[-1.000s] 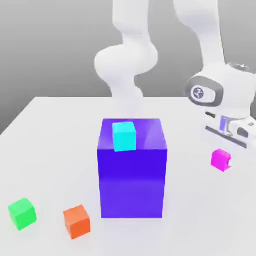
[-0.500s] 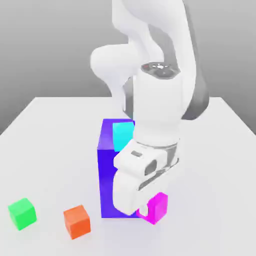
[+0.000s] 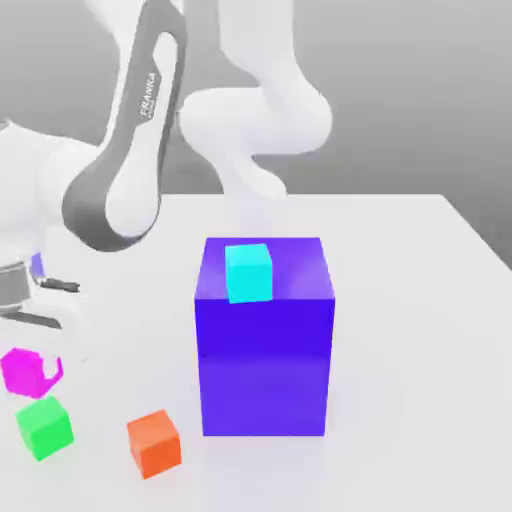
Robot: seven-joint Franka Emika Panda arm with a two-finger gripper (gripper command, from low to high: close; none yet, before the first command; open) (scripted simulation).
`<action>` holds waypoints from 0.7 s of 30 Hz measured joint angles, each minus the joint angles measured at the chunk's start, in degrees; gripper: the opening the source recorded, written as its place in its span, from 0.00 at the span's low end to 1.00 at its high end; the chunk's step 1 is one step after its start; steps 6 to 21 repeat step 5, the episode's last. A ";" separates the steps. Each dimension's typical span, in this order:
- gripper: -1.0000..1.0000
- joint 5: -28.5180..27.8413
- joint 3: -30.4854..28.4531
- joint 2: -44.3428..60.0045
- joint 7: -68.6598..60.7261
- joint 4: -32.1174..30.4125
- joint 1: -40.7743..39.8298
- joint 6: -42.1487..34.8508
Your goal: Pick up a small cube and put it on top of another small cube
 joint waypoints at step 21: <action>1.00 3.42 2.64 3.00 -2.45 0.31 -2.11 2.23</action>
